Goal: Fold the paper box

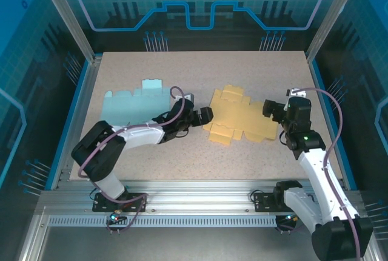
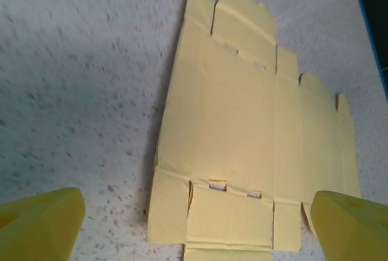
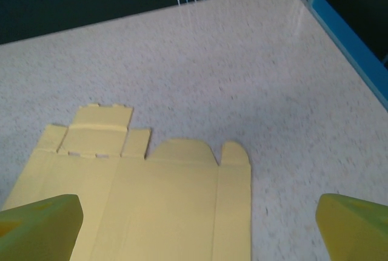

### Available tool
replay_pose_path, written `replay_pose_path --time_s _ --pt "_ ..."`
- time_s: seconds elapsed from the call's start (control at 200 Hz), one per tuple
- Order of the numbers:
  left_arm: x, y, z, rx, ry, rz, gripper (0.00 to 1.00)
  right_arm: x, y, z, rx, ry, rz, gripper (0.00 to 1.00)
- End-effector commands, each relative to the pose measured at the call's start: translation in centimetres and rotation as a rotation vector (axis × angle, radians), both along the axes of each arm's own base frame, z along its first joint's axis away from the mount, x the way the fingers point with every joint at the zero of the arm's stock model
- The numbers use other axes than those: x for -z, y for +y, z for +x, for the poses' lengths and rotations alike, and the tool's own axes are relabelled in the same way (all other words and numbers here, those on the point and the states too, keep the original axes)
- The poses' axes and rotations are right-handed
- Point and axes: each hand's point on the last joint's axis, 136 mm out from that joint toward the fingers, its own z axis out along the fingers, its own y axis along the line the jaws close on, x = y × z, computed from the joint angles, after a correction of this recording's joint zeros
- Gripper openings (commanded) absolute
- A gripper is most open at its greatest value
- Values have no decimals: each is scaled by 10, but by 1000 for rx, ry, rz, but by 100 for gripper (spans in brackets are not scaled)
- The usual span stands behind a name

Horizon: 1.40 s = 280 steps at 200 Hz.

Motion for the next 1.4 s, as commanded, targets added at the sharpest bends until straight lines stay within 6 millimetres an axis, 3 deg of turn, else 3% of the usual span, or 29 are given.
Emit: replay_pose_path --time_s 0.0,0.27,0.585,1.081,1.251,1.396 --pt "19 -9 -4 -14 113 -39 94 1 -10 -21 69 40 34 100" --pt "44 -26 -7 17 206 -77 86 -19 -8 -32 65 -38 55 100" --pt "65 -52 -16 70 267 -121 70 -17 -5 -30 54 -31 78 100" --pt "61 -69 -14 120 240 -186 49 -15 0 -24 40 -17 96 100" --pt "59 -71 -11 140 201 -179 24 -19 2 -21 31 -18 101 100" --pt "28 -72 0 222 52 -127 5 -25 6 -21 8 -17 107 100"
